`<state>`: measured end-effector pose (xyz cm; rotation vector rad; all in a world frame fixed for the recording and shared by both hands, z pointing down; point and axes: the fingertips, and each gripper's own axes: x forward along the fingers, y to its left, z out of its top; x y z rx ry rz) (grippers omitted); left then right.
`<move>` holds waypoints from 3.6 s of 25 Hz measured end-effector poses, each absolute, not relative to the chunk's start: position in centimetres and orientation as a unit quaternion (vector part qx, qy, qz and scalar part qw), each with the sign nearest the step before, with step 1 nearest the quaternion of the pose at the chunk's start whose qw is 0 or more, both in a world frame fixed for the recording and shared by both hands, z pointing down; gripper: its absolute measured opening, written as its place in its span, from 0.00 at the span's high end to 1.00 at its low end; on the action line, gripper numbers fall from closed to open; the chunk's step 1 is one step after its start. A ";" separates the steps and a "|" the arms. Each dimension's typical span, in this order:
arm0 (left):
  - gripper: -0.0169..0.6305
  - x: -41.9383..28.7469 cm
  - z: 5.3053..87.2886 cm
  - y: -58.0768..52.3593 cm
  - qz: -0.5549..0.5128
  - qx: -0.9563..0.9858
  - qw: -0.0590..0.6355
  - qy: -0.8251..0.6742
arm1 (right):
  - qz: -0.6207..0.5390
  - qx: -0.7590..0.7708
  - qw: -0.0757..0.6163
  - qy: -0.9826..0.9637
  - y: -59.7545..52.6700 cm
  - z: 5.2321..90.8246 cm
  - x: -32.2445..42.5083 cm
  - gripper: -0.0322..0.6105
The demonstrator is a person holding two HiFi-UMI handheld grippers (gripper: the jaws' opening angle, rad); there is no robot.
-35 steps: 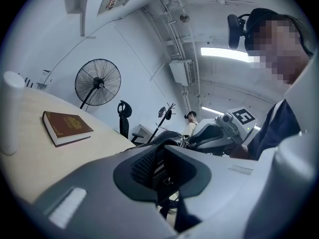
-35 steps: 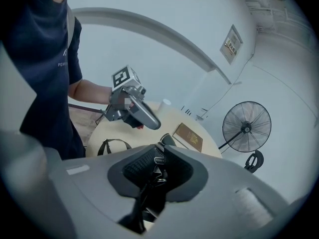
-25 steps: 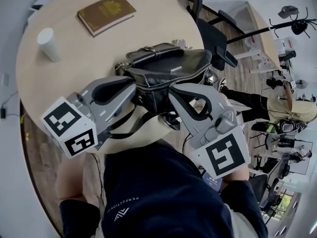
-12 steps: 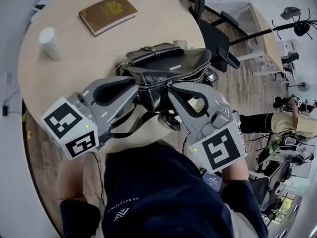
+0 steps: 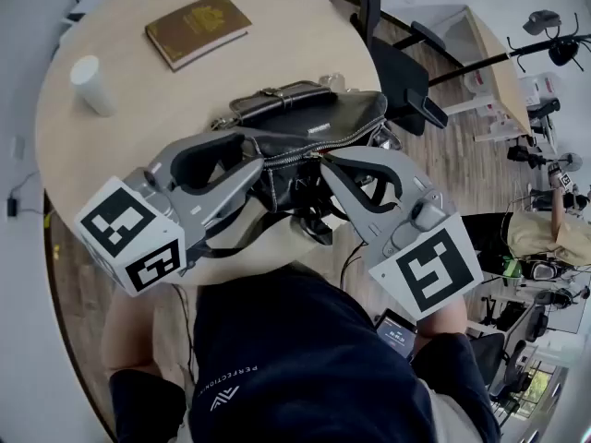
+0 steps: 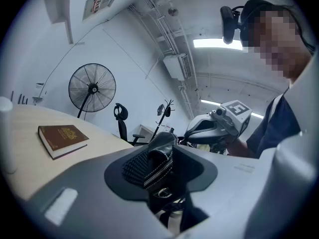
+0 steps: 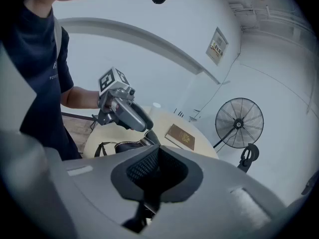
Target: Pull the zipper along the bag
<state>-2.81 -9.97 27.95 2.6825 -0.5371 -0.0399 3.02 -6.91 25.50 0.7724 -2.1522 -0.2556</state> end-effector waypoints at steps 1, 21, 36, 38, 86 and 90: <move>0.73 -2.7 27.8 -10.0 -0.013 0.961 0.196 -0.193 | -0.100 0.304 0.406 -0.856 -6.8 25.4 3.0 0.94; 0.59 0.0 28.2 -9.9 0.096 0.994 0.022 -0.046 | -0.047 0.253 0.345 -0.903 -7.5 24.5 3.5 0.94; 0.77 0.5 28.5 -8.8 0.122 0.992 -0.036 0.013 | -0.030 0.293 0.346 -0.891 -9.1 23.4 5.6 0.95; 0.77 0.0 28.6 -8.9 0.129 0.991 -0.030 0.012 | -0.030 0.312 0.344 -0.885 -9.7 22.5 7.4 0.95; 0.77 0.1 28.8 -8.6 0.115 0.993 0.005 -0.014 | -0.233 0.137 0.542 -0.796 -6.5 28.2 3.6 0.90; 0.77 0.1 28.8 -8.6 0.115 0.993 -0.003 -0.016 | -0.210 0.142 0.539 -0.803 -6.3 28.0 3.6 0.91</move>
